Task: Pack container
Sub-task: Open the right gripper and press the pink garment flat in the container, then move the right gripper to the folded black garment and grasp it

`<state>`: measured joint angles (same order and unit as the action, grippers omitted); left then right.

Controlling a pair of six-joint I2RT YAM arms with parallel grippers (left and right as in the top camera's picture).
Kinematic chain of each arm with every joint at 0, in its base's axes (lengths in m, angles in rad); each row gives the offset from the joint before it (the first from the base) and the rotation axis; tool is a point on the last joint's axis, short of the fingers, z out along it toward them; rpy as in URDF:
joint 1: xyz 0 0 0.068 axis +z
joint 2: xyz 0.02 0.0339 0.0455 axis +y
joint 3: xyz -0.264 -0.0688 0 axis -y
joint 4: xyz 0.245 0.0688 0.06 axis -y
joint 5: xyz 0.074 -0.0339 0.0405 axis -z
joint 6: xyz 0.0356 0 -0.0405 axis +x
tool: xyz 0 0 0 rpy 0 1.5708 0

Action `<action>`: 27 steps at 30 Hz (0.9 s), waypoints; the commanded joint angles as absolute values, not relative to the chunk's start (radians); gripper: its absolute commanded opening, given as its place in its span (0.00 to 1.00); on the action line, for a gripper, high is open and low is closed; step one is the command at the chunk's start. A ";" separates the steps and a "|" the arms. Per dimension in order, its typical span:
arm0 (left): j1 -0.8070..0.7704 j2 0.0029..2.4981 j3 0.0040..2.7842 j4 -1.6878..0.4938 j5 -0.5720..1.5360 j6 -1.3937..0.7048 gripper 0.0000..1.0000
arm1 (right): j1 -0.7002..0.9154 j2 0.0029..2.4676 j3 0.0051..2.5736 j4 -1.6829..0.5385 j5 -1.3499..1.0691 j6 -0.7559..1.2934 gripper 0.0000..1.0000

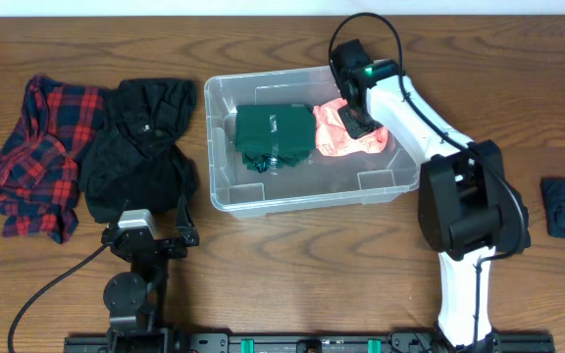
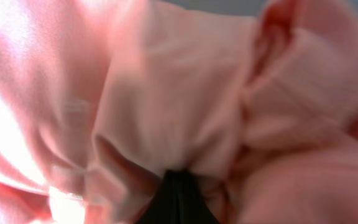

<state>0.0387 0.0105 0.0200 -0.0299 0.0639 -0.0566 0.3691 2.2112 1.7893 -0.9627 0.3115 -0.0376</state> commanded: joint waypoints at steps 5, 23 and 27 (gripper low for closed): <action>0.043 0.006 0.004 -0.066 0.070 -0.069 0.98 | 0.376 1.956 1.887 -1.014 0.303 -0.050 0.76; 0.043 0.006 0.004 -0.066 0.070 -0.069 0.98 | -0.037 1.613 1.866 -1.557 0.031 0.433 0.99; 0.043 0.006 0.004 -0.066 0.070 -0.069 0.98 | -0.157 1.610 1.744 -1.551 0.081 0.607 0.99</action>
<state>0.0387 0.0105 0.0200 -0.0299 0.0639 -0.0566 -0.1047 1.6115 1.8114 -1.5497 0.0551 0.4057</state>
